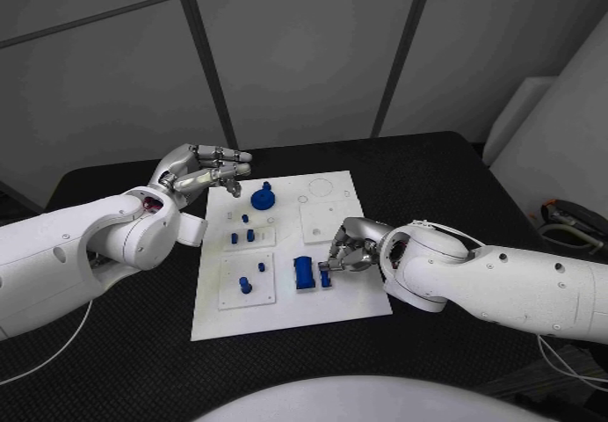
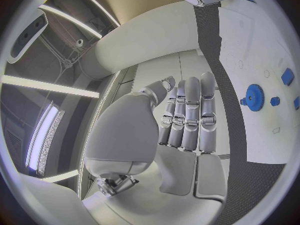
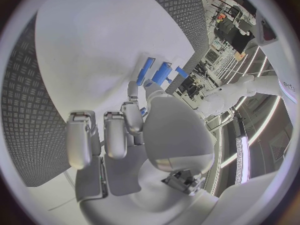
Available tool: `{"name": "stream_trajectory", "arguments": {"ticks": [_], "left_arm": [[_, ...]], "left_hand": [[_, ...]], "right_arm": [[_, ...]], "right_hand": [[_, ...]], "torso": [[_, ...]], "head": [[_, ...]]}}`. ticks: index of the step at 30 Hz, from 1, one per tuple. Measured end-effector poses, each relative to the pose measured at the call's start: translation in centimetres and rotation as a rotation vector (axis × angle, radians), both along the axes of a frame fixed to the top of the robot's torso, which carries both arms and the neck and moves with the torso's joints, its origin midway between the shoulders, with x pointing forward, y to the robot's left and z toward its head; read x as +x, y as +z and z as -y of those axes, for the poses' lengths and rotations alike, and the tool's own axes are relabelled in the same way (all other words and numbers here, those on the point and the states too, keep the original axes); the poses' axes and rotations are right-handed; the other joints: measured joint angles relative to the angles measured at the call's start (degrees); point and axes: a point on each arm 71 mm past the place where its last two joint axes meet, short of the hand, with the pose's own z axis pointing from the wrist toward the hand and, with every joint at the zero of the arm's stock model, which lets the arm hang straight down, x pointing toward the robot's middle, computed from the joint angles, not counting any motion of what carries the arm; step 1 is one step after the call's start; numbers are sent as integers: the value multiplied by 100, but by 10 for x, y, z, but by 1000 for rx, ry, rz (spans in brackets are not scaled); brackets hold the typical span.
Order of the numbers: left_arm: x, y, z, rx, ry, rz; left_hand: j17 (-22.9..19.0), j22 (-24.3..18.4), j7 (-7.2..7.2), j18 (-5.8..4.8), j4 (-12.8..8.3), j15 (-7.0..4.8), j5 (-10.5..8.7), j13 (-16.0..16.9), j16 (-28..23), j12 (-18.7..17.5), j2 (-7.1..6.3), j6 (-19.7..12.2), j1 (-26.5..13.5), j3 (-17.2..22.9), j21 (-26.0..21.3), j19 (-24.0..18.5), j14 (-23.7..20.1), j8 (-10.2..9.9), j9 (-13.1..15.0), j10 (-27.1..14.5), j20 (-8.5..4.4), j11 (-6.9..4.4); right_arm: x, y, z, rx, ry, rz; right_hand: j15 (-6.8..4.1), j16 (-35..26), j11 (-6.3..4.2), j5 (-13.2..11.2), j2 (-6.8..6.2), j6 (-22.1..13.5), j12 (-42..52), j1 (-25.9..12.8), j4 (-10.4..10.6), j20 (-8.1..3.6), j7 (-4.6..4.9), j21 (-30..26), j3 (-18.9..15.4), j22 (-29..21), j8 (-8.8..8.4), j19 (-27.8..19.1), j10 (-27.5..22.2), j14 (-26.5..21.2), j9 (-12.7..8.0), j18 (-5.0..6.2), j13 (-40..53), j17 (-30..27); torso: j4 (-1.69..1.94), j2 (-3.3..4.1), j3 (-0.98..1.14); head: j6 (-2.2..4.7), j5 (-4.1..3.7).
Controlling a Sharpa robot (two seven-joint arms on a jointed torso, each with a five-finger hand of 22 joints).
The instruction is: Assemble the parts on the task board
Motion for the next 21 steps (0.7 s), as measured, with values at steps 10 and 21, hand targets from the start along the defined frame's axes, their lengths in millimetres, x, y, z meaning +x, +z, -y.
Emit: {"name": "stream_trajectory", "arguments": {"ticks": [10,21], "left_arm": [[0,0,0,0,0,0],[0,0,0,1,1,0]], "left_hand": [[0,0,0,0,0,0,0,0,0,0,0,0,0,0,0,0,0,0,0,0,0,0],[0,0,0,0,0,0,0,4,0,0,0,0,0,0,0,0,0,0,0,0,0,0]], "right_arm": [[3,-4,1,-17,-6,-5],[3,-3,-1,-34,4,9]], "right_hand": [[0,0,1,-4,12,0,51,11,0,0,0,0,0,0,30,0,0,0,0,0,-10,-1],[1,0,-25,-307,21,0,78,261,-150,0,0,0,7,0,29,0,26,0,-5,0,5,-1]], "torso": [[-2,7,3],[-3,-2,3]], "head": [[-41,16],[-58,17]]}}
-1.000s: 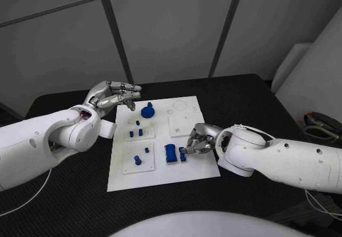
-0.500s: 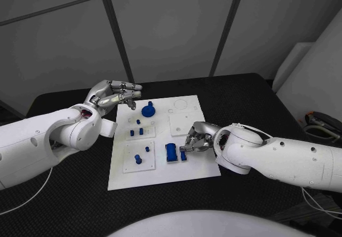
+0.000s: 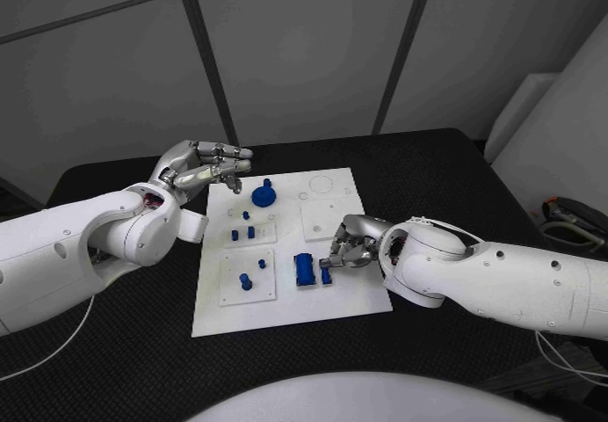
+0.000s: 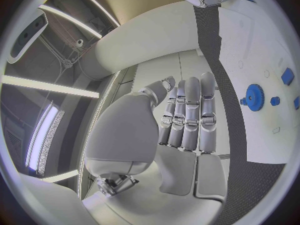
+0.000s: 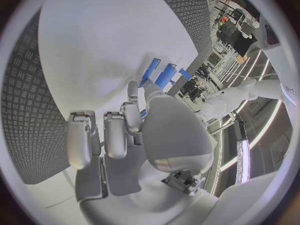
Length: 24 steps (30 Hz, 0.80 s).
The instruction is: Assemble the parts on the task board
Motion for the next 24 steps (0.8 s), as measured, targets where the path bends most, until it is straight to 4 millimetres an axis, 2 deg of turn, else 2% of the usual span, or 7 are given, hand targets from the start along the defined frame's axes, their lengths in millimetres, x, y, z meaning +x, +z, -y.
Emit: {"name": "stream_trajectory", "arguments": {"ticks": [10,15,18,19,21,23,24], "left_arm": [[0,0,0,0,1,0],[0,0,-1,1,1,0],[0,0,-1,1,3,0],[0,0,-2,1,4,1],[1,0,-3,0,9,1],[2,-1,-4,-1,14,1],[3,-1,-4,-3,17,1]], "left_hand": [[0,0,0,0,0,0,0,0,0,0,0,0,0,0,0,0,0,0,0,0,0,0],[0,0,0,0,0,0,0,-1,23,37,0,0,0,0,0,0,0,0,0,0,0,-1],[0,0,0,0,0,0,0,0,23,37,1,0,-1,0,0,0,0,22,0,1,0,-1],[0,0,0,-1,17,11,0,4,23,37,18,0,-18,-17,-24,0,-11,23,0,-7,0,-8],[0,-6,0,0,32,20,0,7,23,37,41,0,-41,-32,-44,0,-20,23,0,-22,0,-23],[0,-9,-21,0,32,20,0,7,23,66,54,-20,-54,-32,-44,-14,-20,23,0,-44,14,-3],[0,-9,-21,0,32,20,0,7,23,66,54,-20,-54,-32,-44,-21,-21,22,0,-44,21,-3]], "right_arm": [[-1,0,3,22,-8,14],[-2,5,7,84,-7,37],[-3,8,11,152,-2,49],[-3,8,13,179,-1,48],[-2,10,16,248,-1,42],[1,9,20,309,-7,32],[3,9,23,338,-13,27]], "right_hand": [[0,0,-2,93,13,0,-38,12,59,0,0,0,-91,0,0,0,2,0,-16,0,0,-1],[1,-91,33,134,-72,-76,-255,-72,121,0,35,-117,-152,0,0,0,-62,0,-45,0,-16,-1],[65,-298,122,220,-69,-393,-793,-70,135,0,156,-382,-166,0,-194,0,-347,-1,-134,0,-395,-1],[119,-424,190,266,-54,-513,-1123,-16,135,28,217,-536,-166,0,-282,-22,-519,-10,-178,54,-566,-1],[155,-564,252,339,-22,-637,-1483,88,106,116,303,-742,-137,0,-385,-117,-706,-11,-234,93,-772,-1],[215,-806,303,374,-49,-708,-1951,242,70,165,374,-1062,-101,0,-475,-373,-962,-9,-282,226,-1076,-102],[217,-913,318,375,-37,-726,-2146,281,62,186,392,-1185,-93,0,-501,-461,-1061,-11,-301,227,-1210,-192]], "torso": [[0,-2,-3],[0,-5,-5],[0,-12,-7],[0,-13,-9],[-6,-21,-10],[-13,-36,-13],[-16,-47,-14]], "head": [[13,3],[32,14],[48,20],[58,21],[76,27],[96,33],[113,34]]}}
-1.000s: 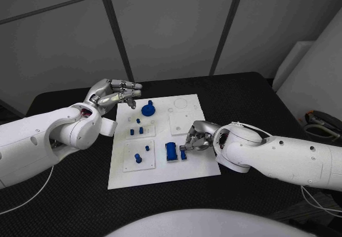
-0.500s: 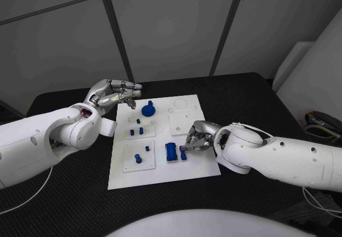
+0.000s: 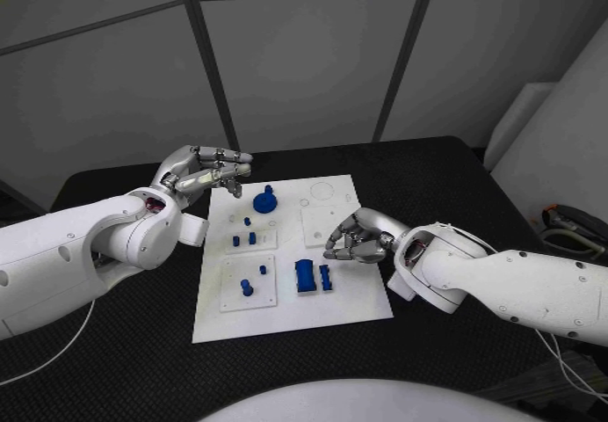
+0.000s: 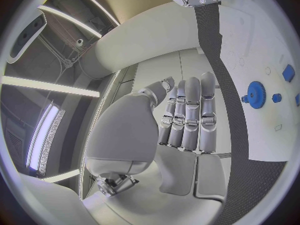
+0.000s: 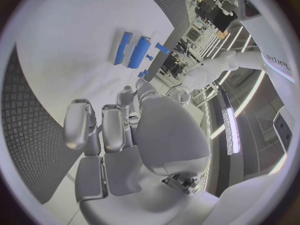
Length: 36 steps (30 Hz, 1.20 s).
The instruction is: Assemble the parts on the task board
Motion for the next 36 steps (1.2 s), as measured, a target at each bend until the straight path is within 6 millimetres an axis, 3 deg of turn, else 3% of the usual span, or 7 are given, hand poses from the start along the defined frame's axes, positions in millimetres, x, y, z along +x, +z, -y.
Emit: {"name": "stream_trajectory", "arguments": {"ticks": [8,13,14,19,23,34,36], "left_arm": [[14,-6,0,-25,35,1],[26,-12,0,-63,76,-7],[29,-13,0,-72,86,-9],[43,-19,2,-128,145,-19],[53,-24,2,-161,193,-19],[64,-31,3,-202,263,-16],[63,-31,3,-201,262,-19]], "left_hand": [[-323,-375,96,-4,267,169,0,-103,-604,-69,-107,-222,-286,-286,-596,-541,-632,23,-11,-329,163,124],[-853,-964,100,-11,395,307,-28,-305,-1613,-245,-73,-311,-252,-491,-1302,-977,-881,23,-10,-386,338,166],[-1022,-1168,81,-322,419,334,-28,-379,-1985,-328,-27,-331,-206,-515,-1525,-1109,-900,23,-10,-335,395,193],[-1531,-2016,69,-304,548,505,-46,-532,-3342,-802,7,-338,-173,-563,-2387,-1654,-947,3,-10,-114,647,271],[-1838,-2702,-35,44,646,698,-67,-531,-4211,-1277,20,-339,-121,-735,-2660,-2141,-1063,-200,-16,-25,845,360],[-2160,-3686,-187,36,620,828,-84,-577,-5136,-1952,202,-514,-159,-1260,-2682,-2666,-1268,-562,-66,-294,942,510],[-2243,-3852,-236,-403,559,762,-160,-655,-5187,-2047,252,-919,-733,-1370,-2768,-2946,-1648,-650,-149,-730,825,436]], "right_arm": [[39,-8,36,257,-125,-53],[69,-7,49,400,-216,-41],[74,-6,49,425,-228,-35],[99,-1,48,542,-278,1],[112,-1,46,597,-301,26],[129,3,45,672,-324,70],[128,3,45,670,-324,67]], "right_hand": [[262,-3251,217,-144,30,-122,-2500,520,-60,216,171,-3195,291,-1701,-242,-2222,-1037,-1301,-172,670,-2128,-2820],[478,-4581,372,-160,-13,-108,-3375,702,-22,413,223,-4347,568,-2486,-419,-2769,-950,-2026,-364,669,-3384,-3682],[579,-5007,443,-164,-50,-96,-3565,738,2,492,259,-4691,657,-2729,-491,-2921,-929,-2199,-429,668,-3701,-3972],[904,-6415,629,-224,-85,-156,-4195,773,19,805,348,-5844,965,-3687,-681,-3101,-866,-2501,-770,669,-4907,-5075],[1004,-6926,713,-227,-119,-269,-4241,651,-32,997,377,-6485,1016,-4251,-681,-3217,-950,-2602,-1008,668,-5429,-5597],[1058,-7166,807,-284,20,-504,-4286,151,-335,1139,327,-7341,789,-5316,-715,-3177,-1284,-2774,-1498,668,-5979,-6524],[1000,-7260,738,-377,90,-914,-4380,-483,-405,1032,253,-7434,719,-5484,-805,-3549,-1729,-3199,-1550,668,-6064,-6587]], "torso": [[13,-136,-44],[30,-230,-89],[30,-252,-96],[30,-314,-114],[30,-356,-122],[63,-389,-126],[65,-390,-125]], "head": [[205,21],[396,111],[459,144],[715,299],[895,417],[1081,504],[1079,503]]}}
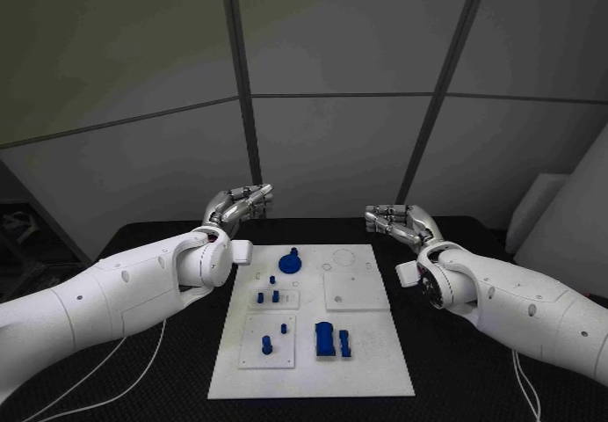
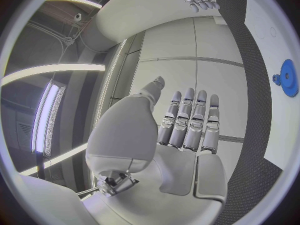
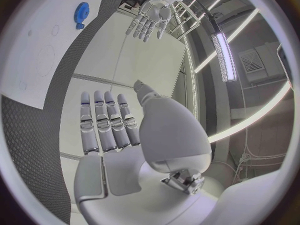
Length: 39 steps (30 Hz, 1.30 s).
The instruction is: Assemble the parts on the task board
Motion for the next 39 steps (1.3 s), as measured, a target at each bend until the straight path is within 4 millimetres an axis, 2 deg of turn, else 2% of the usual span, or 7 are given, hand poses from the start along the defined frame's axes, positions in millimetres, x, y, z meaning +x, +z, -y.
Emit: {"name": "stream_trajectory", "arguments": {"ticks": [5,11,13,16,24,29,39], "left_arm": [[-9,-3,8,-1,-18,-12],[-35,-10,28,9,-43,-42],[-46,-12,35,17,-45,-52],[-62,-15,45,34,-42,-64],[-82,-15,53,85,7,-65],[-82,-14,52,105,34,-58],[-82,-13,50,121,56,-53]], "left_hand": [[-135,-378,-129,2,-113,-159,-151,-132,-240,-130,269,-930,-1301,-235,-117,-640,-876,-130,-137,-1007,-272,-175],[-202,-747,-453,-2,-171,-315,-375,-199,-455,-197,455,-1837,-2561,-462,-185,-1262,-1731,-177,-206,-1991,-538,-344],[-212,-850,-514,-6,-179,-431,-489,-209,-471,-197,484,-2090,-2910,-527,-206,-1434,-1968,-198,-217,-2263,-612,-397],[-220,-994,-578,-8,-197,-593,-618,-216,-517,-222,515,-2439,-3397,-609,-206,-1676,-2300,-198,-223,-2641,-715,-587],[-231,-1291,-649,-8,-200,-785,-750,-227,-549,-223,549,-3168,-4411,-897,-206,-2172,-2985,-219,-233,-3434,-949,-850],[-231,-1440,-663,-6,-205,-824,-773,-230,-549,-222,556,-3530,-4918,-1121,-206,-2441,-3331,-218,-239,-3829,-1218,-908],[-231,-1869,-674,-6,-206,-847,-772,-230,-549,-222,561,-4028,-5607,-1215,-206,-2762,-3802,-217,-238,-4377,-1434,-938]], "right_arm": [[-7,0,-1,6,8,-7],[-29,6,-12,48,20,-16],[-38,8,-16,68,16,-21],[-54,12,-19,101,-5,-35],[-79,16,-20,156,-99,-72],[-82,16,-18,166,-145,-81],[-82,16,-15,171,-185,-86]], "right_hand": [[-133,-132,-160,-198,119,-915,-137,-1393,-152,-260,-159,-139,-151,-372,-143,-813,-1017,-963,-240,-140,-137,-133],[-438,-190,-322,-390,177,-1817,-182,-2766,-449,-518,-325,-195,-338,-739,-206,-1613,-2019,-1915,-465,-282,-203,-435],[-516,-198,-445,-445,187,-2066,-194,-3144,-517,-587,-448,-205,-405,-842,-209,-1836,-2291,-2177,-500,-318,-215,-514],[-593,-198,-600,-523,195,-2393,-205,-3639,-613,-679,-607,-205,-569,-973,-209,-2125,-2654,-2520,-535,-345,-223,-591],[-685,-220,-789,-898,206,-3086,-205,-4693,-700,-916,-802,-205,-815,-1255,-211,-2732,-3422,-3246,-569,-504,-233,-680],[-705,-220,-833,-980,207,-3456,-204,-5257,-724,-1208,-844,-226,-870,-1404,-231,-3049,-3832,-3635,-575,-721,-235,-697],[-715,-219,-858,-1016,209,-3948,-226,-6007,-726,-1362,-867,-227,-900,-1843,-231,-3490,-4374,-4155,-582,-901,-235,-707]], "torso": [[66,-17,14],[279,-72,59],[343,-91,74],[399,-106,85],[445,-116,94],[452,-118,96],[454,-118,97]], "head": [[2,-64],[26,-193],[31,-222],[34,-242],[35,-249],[33,-249],[33,-249]]}}
